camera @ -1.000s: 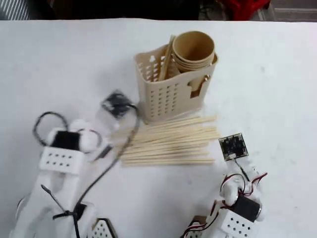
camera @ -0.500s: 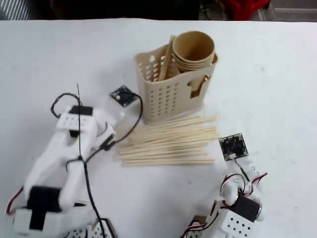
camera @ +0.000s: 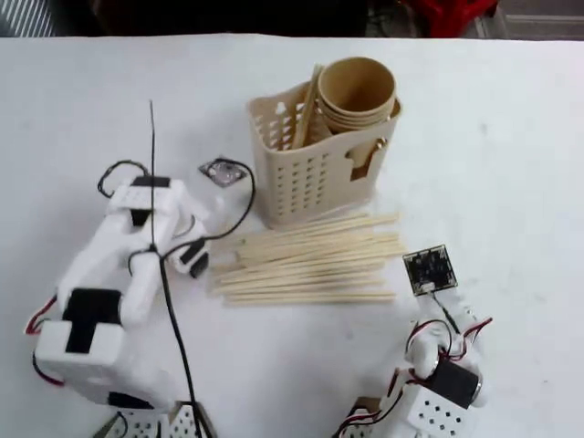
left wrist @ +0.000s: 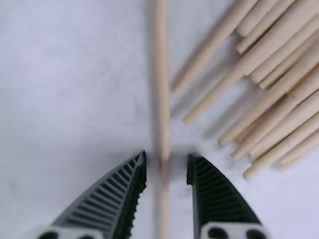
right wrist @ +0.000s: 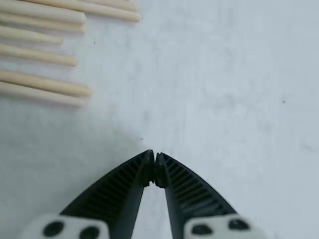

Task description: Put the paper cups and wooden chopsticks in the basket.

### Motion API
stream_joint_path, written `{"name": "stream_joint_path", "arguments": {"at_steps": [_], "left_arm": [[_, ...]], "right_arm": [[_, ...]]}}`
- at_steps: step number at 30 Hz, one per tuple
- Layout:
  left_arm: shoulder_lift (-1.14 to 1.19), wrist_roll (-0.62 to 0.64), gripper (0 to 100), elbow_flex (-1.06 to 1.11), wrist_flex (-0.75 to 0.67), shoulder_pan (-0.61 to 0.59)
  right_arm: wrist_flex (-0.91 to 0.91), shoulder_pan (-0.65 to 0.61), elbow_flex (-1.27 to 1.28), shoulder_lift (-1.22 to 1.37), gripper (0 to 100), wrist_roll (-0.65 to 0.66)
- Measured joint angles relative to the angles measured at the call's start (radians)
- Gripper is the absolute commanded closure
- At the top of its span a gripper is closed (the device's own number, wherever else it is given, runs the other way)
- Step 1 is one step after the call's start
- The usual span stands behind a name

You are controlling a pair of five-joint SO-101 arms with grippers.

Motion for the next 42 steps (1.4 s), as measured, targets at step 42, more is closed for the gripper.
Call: {"name": "stream_joint_path", "arguments": {"at_steps": [42], "left_arm": [[-0.753, 0.545, 98, -0.497, -0.189, 0.417]], "right_arm": [[0.000, 0.000, 0.000, 0.000, 98.1, 0.000]]}}
